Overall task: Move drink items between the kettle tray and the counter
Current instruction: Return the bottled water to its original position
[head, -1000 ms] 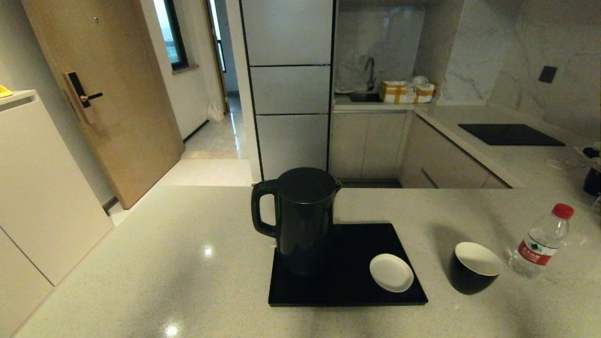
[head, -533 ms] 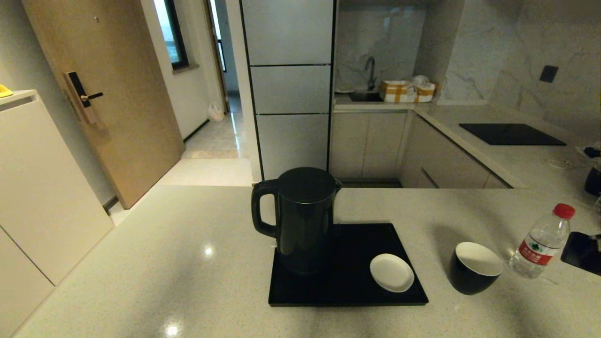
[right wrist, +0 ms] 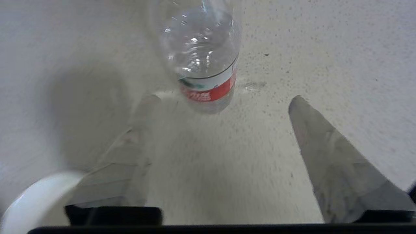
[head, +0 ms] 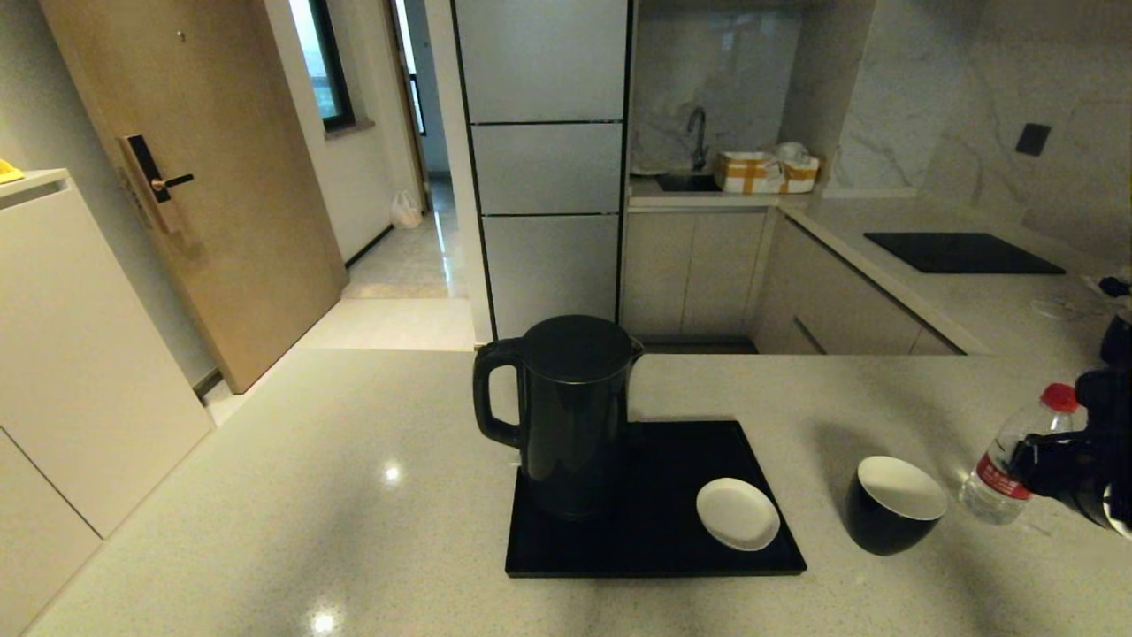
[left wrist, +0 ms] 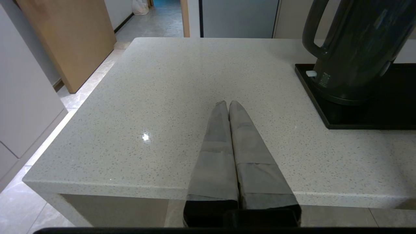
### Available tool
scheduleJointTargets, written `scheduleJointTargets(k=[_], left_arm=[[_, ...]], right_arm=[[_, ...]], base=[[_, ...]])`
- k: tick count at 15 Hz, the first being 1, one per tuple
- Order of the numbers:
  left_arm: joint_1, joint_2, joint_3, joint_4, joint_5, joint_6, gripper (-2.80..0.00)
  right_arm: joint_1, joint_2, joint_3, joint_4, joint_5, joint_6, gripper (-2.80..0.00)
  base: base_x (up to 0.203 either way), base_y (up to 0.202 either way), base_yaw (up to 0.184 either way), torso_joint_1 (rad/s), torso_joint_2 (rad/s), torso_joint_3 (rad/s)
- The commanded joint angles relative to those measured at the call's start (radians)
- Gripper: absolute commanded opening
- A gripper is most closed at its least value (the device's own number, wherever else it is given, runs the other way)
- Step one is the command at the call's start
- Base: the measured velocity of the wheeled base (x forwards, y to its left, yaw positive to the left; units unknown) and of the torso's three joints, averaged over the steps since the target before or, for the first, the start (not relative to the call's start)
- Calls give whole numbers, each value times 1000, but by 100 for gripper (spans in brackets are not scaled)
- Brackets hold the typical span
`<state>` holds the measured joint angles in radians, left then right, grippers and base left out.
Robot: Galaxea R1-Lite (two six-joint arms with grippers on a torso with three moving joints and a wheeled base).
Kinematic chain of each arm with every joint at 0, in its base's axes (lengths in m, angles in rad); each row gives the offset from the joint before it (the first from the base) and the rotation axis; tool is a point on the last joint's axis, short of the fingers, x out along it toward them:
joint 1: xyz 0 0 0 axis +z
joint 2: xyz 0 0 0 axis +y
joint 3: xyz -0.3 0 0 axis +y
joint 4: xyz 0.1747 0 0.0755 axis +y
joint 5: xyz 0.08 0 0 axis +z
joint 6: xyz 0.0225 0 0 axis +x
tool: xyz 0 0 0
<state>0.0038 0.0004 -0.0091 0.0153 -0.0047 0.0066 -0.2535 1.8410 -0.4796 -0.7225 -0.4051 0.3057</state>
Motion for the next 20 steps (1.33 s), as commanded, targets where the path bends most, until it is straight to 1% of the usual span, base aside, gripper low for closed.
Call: scheduleJointTargets(k=[1, 2, 3, 5, 7, 12, 15, 16, 20], left_arm=[[-1, 0, 0, 0, 0, 0, -280], [-1, 0, 0, 0, 0, 0, -280], [0, 0, 0, 0, 0, 0, -280], [1, 0, 0, 0, 0, 0, -280], [1, 0, 0, 0, 0, 0, -280], [1, 0, 0, 0, 0, 0, -280], [1, 0, 0, 0, 0, 0, -280], [-1, 0, 0, 0, 0, 0, -280], [1, 0, 0, 0, 0, 1, -280]], right_arm=[[-46, 173, -18, -159, 0, -28, 0], [-64, 194, -27, -211, 1, -49, 0], [-67, 202, -38, -229, 2, -61, 0], [-73, 286, -114, -277, 5, -88, 0], [-76, 342, -174, -290, 26, -101, 0], [-75, 370, -191, -291, 56, -108, 0], [-75, 410, -252, -299, 63, -115, 0], [-75, 418, -278, -301, 64, -117, -280], [-76, 448, -301, -304, 78, -128, -280]], base=[[0, 0, 0, 0, 0, 0], [0, 0, 0, 0, 0, 0], [0, 0, 0, 0, 0, 0], [0, 0, 0, 0, 0, 0], [0, 0, 0, 0, 0, 0], [0, 0, 0, 0, 0, 0], [0, 0, 0, 0, 0, 0], [0, 0, 0, 0, 0, 0], [0, 0, 0, 0, 0, 0]])
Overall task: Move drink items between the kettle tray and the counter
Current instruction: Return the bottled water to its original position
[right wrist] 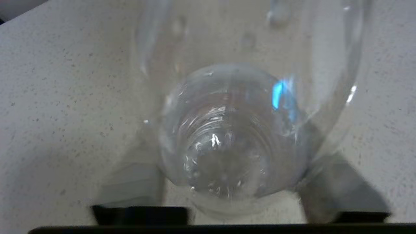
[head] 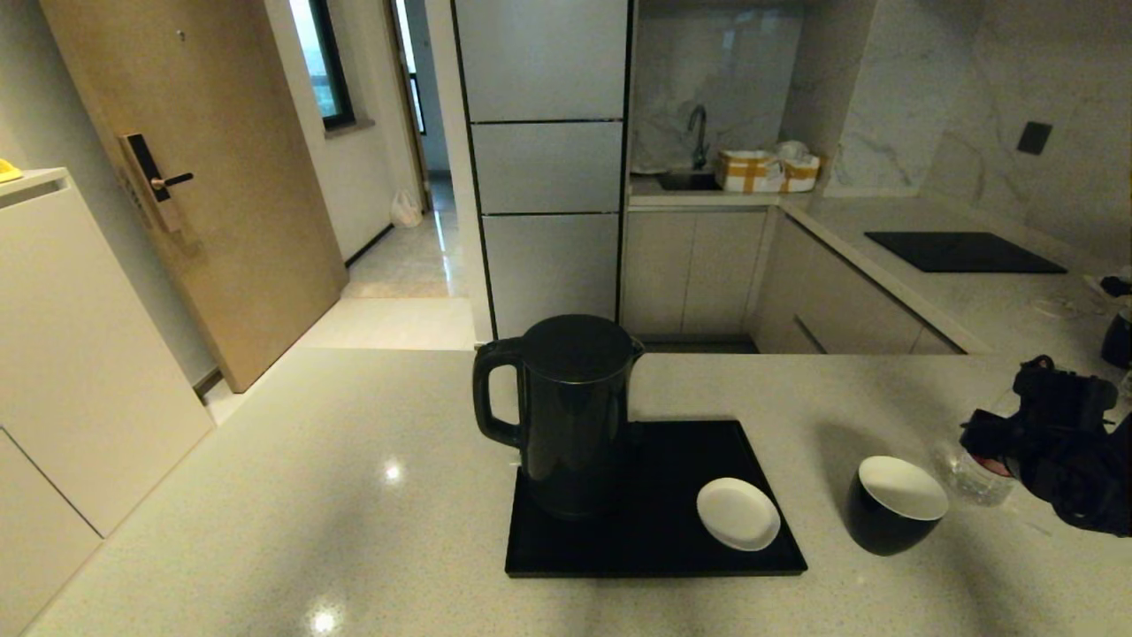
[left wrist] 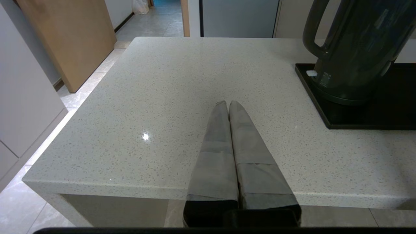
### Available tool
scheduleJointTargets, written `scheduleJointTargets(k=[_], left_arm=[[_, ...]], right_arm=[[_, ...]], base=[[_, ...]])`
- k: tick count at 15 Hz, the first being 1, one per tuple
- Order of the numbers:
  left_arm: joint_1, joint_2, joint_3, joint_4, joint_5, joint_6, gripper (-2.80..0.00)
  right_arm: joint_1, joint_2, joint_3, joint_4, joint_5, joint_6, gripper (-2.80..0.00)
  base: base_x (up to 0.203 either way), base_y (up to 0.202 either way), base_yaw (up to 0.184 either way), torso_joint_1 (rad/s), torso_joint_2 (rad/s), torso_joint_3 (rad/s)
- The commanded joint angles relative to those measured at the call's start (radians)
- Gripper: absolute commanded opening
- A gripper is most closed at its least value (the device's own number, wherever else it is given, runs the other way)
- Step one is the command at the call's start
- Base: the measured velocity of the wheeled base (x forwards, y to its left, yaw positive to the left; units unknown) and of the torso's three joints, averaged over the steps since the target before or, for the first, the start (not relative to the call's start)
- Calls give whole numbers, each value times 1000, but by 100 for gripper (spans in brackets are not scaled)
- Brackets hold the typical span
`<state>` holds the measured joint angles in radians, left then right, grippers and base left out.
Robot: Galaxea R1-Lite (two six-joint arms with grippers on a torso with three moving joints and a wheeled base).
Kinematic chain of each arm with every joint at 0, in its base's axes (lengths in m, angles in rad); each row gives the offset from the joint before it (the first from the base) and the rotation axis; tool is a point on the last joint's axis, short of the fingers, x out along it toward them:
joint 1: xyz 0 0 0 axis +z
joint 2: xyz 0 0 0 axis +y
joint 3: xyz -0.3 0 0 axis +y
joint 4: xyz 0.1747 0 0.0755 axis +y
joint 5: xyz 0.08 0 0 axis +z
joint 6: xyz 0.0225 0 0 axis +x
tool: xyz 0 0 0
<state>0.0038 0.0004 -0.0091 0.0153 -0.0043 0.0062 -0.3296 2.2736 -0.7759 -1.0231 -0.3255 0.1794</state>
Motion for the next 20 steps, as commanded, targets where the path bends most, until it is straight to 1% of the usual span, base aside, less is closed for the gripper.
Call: scheduleJointTargets(k=[1, 5, 7, 8, 10, 11, 12, 13, 14, 15, 16, 18, 20], left_arm=[[-1, 0, 0, 0, 0, 1, -280], [1, 0, 0, 0, 0, 0, -280], [1, 0, 0, 0, 0, 0, -280], [1, 0, 0, 0, 0, 1, -280], [-1, 0, 0, 0, 0, 0, -280], [-1, 0, 0, 0, 0, 0, -280], [-1, 0, 0, 0, 0, 0, -280], [1, 0, 0, 0, 0, 0, -280], [1, 0, 0, 0, 0, 1, -280], [1, 0, 0, 0, 0, 0, -280], [1, 0, 0, 0, 0, 0, -280], [1, 0, 0, 0, 0, 0, -280], [-1, 0, 0, 0, 0, 0, -280]], right_arm=[[0, 14, -5, -3, -1, 0, -280], [0, -1, -2, 4, -1, 0, -280], [0, -85, 7, 22, 0, 0, -280], [2, -118, 3, 54, 6, 2, -280], [13, -282, -29, 209, 35, 11, -280], [20, -407, -50, 294, 50, 17, -280], [27, -513, -71, 383, 66, 24, -280], [50, -602, -107, 494, 74, 35, -280], [108, -712, -170, 681, 81, 51, -280], [204, -786, -216, 809, 79, 67, -280], [292, -825, -250, 889, 66, 78, -280], [490, -830, -286, 950, -42, 89, -280], [642, -797, -285, 970, -106, 94, -280]], base=[[0, 0, 0, 0, 0, 0], [0, 0, 0, 0, 0, 0], [0, 0, 0, 0, 0, 0], [0, 0, 0, 0, 0, 0], [0, 0, 0, 0, 0, 0], [0, 0, 0, 0, 0, 0], [0, 0, 0, 0, 0, 0], [0, 0, 0, 0, 0, 0], [0, 0, 0, 0, 0, 0], [0, 0, 0, 0, 0, 0], [0, 0, 0, 0, 0, 0], [0, 0, 0, 0, 0, 0], [0, 0, 0, 0, 0, 0]])
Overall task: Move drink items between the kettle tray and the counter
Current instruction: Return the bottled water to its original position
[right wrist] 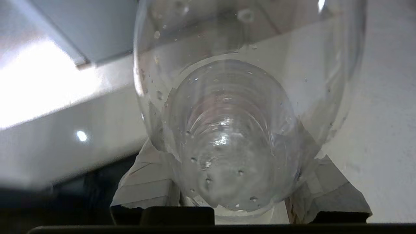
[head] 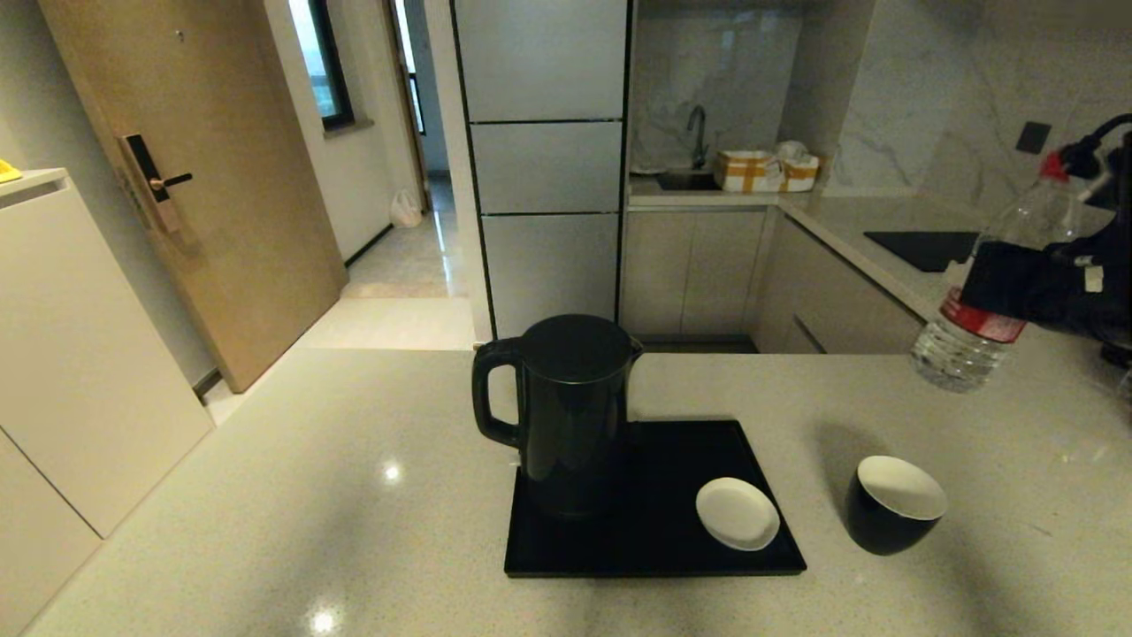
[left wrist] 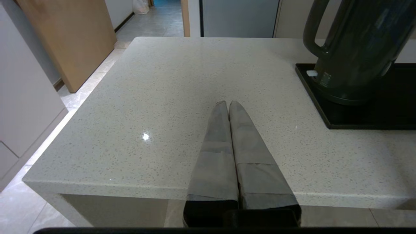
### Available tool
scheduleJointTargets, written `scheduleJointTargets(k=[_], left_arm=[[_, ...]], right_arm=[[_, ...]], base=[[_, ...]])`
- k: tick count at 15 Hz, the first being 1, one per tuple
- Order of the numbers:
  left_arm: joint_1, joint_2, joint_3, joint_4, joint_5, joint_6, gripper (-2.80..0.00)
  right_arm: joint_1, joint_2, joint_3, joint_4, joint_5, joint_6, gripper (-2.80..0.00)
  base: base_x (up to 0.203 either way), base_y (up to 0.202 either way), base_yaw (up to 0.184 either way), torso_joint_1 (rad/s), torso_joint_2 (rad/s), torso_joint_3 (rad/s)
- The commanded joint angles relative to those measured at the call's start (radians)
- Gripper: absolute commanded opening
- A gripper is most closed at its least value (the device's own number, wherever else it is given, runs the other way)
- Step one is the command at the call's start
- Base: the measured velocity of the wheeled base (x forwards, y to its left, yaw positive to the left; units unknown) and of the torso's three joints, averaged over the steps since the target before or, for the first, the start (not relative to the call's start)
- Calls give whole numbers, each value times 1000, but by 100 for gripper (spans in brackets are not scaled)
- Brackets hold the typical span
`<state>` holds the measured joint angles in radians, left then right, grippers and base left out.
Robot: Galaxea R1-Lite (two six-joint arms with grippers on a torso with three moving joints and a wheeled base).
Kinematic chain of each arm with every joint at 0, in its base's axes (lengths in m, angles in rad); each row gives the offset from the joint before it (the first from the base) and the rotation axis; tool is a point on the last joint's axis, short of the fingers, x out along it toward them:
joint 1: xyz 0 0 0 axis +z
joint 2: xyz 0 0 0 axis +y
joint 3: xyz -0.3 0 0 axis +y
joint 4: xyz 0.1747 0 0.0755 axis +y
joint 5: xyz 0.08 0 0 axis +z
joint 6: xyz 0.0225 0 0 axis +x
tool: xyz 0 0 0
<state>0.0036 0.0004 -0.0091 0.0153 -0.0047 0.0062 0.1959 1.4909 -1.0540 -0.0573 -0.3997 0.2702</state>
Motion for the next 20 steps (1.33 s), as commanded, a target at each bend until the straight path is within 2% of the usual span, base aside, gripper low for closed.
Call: scheduleJointTargets(k=[1, 3, 8, 12, 16, 20], left_arm=[[-1, 0, 0, 0, 0, 0, -280], [1, 0, 0, 0, 0, 0, -280], [1, 0, 0, 0, 0, 0, -280], [-1, 0, 0, 0, 0, 0, -280], [1, 0, 0, 0, 0, 0, -280], [-1, 0, 0, 0, 0, 0, -280]], right_arm=[[154, 6, -2, 11, -58, 6, -280], [188, 82, 12, -50, -64, 6, -280], [240, 423, 22, -320, -62, 1, -280], [245, 708, -67, -454, -63, -6, -280], [246, 860, -170, -494, -64, -7, -280], [244, 901, -202, -493, -65, -3, -280]], base=[[0, 0, 0, 0, 0, 0], [0, 0, 0, 0, 0, 0], [0, 0, 0, 0, 0, 0], [0, 0, 0, 0, 0, 0], [0, 0, 0, 0, 0, 0], [0, 0, 0, 0, 0, 0]])
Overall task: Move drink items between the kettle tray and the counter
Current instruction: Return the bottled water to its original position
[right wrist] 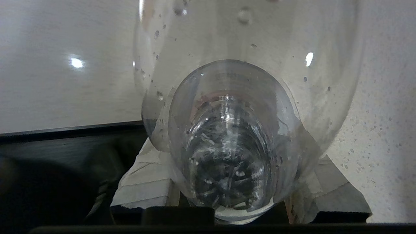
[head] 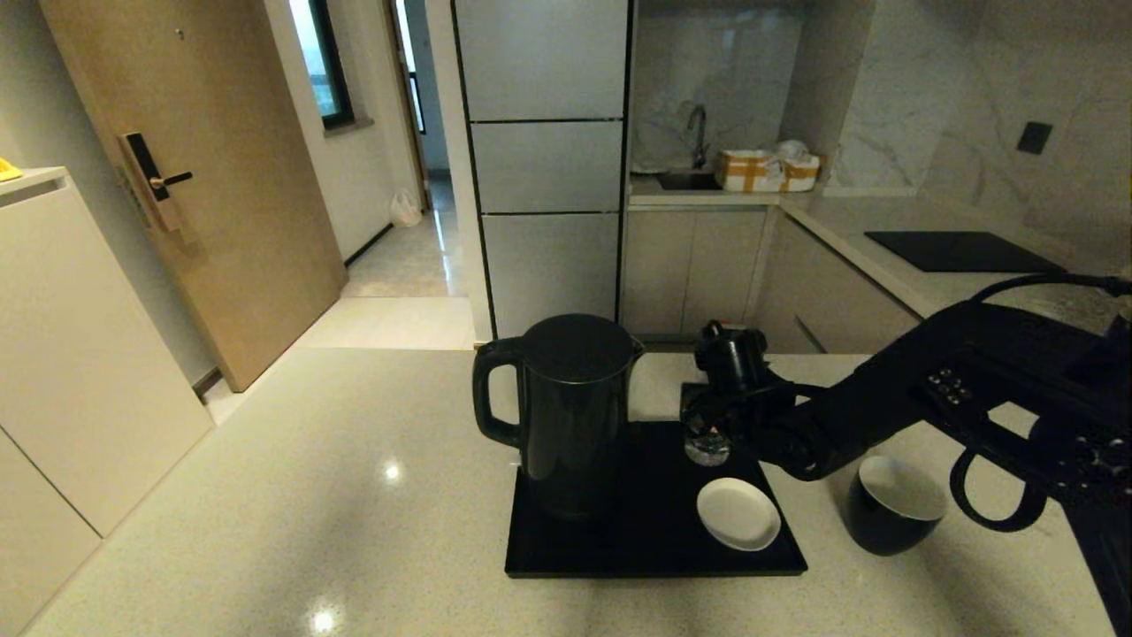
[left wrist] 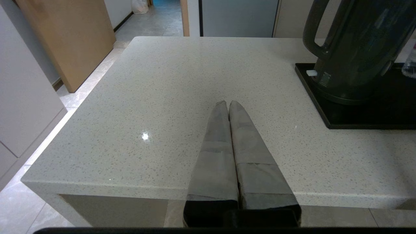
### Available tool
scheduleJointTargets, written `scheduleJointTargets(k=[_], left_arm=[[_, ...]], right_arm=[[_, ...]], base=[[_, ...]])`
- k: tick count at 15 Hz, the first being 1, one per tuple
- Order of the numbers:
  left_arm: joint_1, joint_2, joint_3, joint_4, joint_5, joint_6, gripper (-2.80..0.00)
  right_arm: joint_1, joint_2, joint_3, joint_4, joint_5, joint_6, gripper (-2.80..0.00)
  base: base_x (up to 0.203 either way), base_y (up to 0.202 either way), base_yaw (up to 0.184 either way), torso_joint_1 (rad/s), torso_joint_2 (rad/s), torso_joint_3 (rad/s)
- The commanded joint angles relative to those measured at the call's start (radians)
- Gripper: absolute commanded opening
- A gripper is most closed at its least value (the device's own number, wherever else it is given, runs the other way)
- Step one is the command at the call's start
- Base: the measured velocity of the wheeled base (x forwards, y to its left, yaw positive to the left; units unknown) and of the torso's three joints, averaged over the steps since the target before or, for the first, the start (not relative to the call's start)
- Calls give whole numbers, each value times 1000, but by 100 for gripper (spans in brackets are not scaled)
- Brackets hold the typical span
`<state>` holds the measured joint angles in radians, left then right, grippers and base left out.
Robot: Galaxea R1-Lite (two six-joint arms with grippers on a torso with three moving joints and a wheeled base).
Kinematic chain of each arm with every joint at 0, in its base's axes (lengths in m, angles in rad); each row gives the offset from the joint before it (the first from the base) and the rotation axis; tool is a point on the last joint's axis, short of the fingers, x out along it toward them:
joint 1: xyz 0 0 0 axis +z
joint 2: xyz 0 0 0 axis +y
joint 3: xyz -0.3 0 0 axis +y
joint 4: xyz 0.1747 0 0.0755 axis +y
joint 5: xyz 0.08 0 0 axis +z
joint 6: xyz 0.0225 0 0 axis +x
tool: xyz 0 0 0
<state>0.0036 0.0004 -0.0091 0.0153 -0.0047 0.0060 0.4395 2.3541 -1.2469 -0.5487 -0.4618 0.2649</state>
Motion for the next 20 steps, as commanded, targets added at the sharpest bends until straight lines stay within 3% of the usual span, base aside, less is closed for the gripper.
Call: scheduleJointTargets(k=[1, 14, 20], left_arm=[[1, 0, 0, 0, 0, 1, -280], [1, 0, 0, 0, 0, 0, -280], [1, 0, 0, 0, 0, 0, -280]], right_arm=[[1, 38, -11, -2, -4, 4, -280], [1, -67, 58, 0, -28, 7, -280], [1, 17, -56, -40, -95, 4, -280]], base=[[0, 0, 0, 0, 0, 0], [0, 0, 0, 0, 0, 0], [0, 0, 0, 0, 0, 0]])
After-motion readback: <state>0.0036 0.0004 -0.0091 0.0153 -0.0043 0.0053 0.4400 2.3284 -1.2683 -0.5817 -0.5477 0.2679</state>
